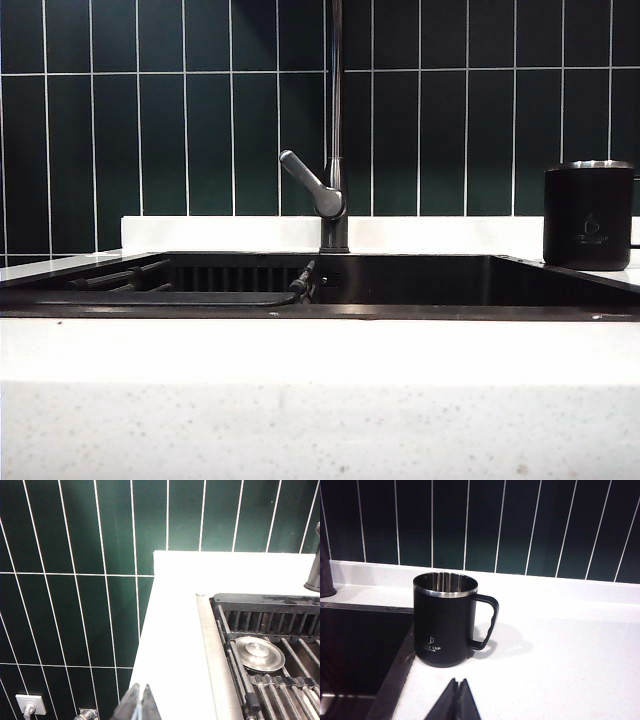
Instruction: Pick up the mug next to the sink, go to the faucet to get some water, pour the water into the sink, and finally put the mug back to its place.
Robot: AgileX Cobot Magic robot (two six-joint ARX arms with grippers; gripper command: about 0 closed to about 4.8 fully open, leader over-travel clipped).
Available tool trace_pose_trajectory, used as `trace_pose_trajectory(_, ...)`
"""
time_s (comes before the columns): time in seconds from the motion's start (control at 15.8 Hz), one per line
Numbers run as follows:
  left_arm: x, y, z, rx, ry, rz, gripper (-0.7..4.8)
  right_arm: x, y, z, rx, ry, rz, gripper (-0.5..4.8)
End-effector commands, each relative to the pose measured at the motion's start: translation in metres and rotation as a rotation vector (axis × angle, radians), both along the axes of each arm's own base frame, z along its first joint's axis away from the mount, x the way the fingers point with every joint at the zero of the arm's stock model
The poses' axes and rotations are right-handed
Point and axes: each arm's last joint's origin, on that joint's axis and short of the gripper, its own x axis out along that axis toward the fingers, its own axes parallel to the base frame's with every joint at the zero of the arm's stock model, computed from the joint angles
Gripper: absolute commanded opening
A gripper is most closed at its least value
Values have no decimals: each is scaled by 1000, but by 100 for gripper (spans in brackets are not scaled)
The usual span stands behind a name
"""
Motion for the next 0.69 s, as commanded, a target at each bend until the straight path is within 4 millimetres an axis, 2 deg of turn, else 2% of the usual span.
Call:
trace_pose_trajectory(0.06,0,0,3,8,-17,0,-3,0,0,0,-2,-11,-1,-1)
trace_pose_trajectory(0.19,0,0,3,7,-18,0,-3,0,0,0,12,-13,5,-1)
trace_pose_trajectory(0.32,0,0,4,-40,-30,-9,-3,0,0,1,97,-35,20,-1)
trace_pose_trajectory(0.44,-1,-2,8,-73,-54,-64,-3,-2,1,12,183,-127,59,-2)
trace_pose_trajectory(0.63,-7,-4,29,-79,-83,-155,-4,-11,1,40,216,-181,64,-2)
trace_pose_trajectory(0.69,-12,-4,45,-79,-105,-159,-4,-16,1,54,224,-170,51,-2)
